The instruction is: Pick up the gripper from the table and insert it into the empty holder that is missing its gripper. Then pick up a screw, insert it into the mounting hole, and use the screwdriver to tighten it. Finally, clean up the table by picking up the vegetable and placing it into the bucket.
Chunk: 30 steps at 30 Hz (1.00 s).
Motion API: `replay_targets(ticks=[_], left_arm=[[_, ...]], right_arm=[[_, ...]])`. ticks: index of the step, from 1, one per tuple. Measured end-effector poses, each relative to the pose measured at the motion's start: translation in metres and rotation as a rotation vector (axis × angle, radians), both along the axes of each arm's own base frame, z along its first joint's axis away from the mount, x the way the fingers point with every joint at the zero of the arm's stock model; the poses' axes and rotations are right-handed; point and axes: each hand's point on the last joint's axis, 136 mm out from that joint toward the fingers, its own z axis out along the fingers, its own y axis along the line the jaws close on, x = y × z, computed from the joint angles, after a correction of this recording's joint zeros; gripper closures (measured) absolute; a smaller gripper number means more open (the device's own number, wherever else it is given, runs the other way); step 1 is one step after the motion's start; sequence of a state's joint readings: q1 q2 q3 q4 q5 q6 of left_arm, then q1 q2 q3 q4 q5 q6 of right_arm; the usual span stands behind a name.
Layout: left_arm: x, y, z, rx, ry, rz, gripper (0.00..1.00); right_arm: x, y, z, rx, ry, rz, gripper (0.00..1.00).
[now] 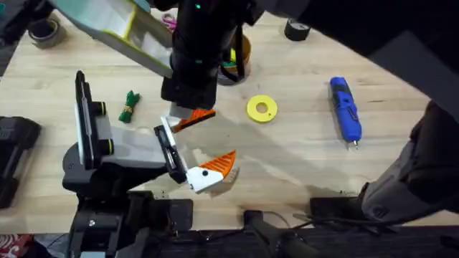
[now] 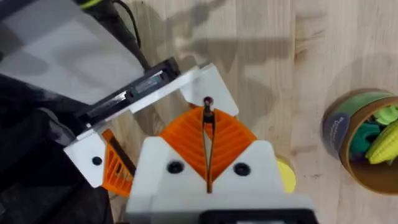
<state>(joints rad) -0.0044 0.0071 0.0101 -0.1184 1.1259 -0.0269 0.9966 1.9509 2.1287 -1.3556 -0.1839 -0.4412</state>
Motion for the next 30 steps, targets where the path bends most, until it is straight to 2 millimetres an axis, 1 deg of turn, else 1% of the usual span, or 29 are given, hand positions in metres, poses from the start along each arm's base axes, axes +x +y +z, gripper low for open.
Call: replay_targets(ticks=[8, 20, 30], left_arm=[[0.000, 0.000, 0.000, 0.000, 0.000, 0.000, 0.015], [0.000, 0.000, 0.000, 0.000, 0.000, 0.000, 0.015], [0.000, 0.000, 0.000, -0.004, 0.008, -0.003, 0.016]], right_arm=[[0.002, 0.002, -0.014, -0.030, 0.019, 0.000, 0.995], [0.002, 0.003, -0.015, -0.034, 0.021, 0.000, 0.995], [0.001, 0.005, -0.021, -0.045, 0.030, 0.004, 0.995]])
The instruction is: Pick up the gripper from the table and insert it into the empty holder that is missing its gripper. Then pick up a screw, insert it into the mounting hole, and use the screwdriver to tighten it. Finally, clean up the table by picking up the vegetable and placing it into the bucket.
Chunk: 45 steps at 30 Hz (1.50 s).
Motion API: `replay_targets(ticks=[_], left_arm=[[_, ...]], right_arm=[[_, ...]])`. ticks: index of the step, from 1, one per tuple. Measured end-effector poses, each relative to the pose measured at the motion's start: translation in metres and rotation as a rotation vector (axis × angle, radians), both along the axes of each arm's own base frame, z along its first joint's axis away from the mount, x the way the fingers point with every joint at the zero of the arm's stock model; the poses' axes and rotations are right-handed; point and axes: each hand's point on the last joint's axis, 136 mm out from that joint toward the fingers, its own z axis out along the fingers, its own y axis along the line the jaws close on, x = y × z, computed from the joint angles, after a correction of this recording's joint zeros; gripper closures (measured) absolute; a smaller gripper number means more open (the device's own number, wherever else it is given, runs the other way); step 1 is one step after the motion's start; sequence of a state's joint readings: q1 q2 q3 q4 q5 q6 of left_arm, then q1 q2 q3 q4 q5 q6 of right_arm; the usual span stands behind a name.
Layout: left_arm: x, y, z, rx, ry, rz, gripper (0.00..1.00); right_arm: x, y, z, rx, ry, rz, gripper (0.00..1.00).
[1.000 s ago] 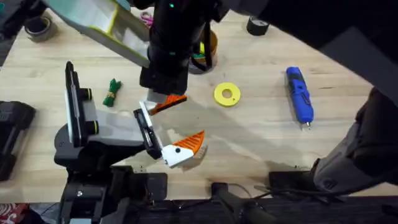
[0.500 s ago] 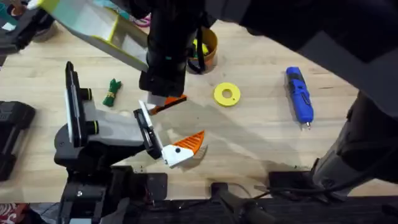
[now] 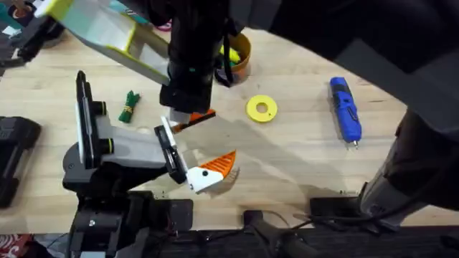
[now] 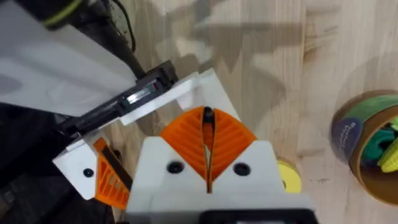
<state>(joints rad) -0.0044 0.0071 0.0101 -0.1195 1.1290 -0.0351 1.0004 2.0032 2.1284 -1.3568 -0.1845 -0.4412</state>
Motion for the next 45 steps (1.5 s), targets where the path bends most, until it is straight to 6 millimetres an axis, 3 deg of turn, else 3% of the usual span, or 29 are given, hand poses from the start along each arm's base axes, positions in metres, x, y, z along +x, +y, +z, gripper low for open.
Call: replay_targets(ticks=[20, 21, 23, 26, 27, 28, 45], left_arm=[[0.000, 0.000, 0.000, -0.004, 0.008, 0.000, 0.014], [0.000, 0.000, 0.000, -0.004, 0.008, 0.000, 0.014], [0.000, 0.000, 0.000, -0.005, 0.011, 0.003, 0.014], [0.000, 0.000, 0.000, -0.004, 0.009, -0.002, 0.015], [0.000, 0.000, 0.000, -0.004, 0.008, -0.002, 0.015], [0.000, 0.000, 0.000, -0.003, 0.007, -0.002, 0.015], [0.000, 0.000, 0.000, -0.001, 0.003, -0.003, 0.015]], right_arm=[[-0.001, 0.001, -0.002, -0.005, 0.002, 0.003, 0.993], [-0.001, 0.001, -0.002, -0.007, 0.003, -0.004, 0.944], [-0.001, 0.000, -0.003, -0.010, 0.007, -0.007, 0.685], [-0.001, 0.001, -0.003, -0.011, 0.002, -0.005, 0.210], [-0.001, -0.001, -0.003, -0.018, 0.002, -0.007, 0.083], [0.001, -0.002, -0.003, -0.020, 0.000, -0.009, 0.024], [0.010, -0.003, 0.004, 0.010, -0.002, -0.076, 0.007]])
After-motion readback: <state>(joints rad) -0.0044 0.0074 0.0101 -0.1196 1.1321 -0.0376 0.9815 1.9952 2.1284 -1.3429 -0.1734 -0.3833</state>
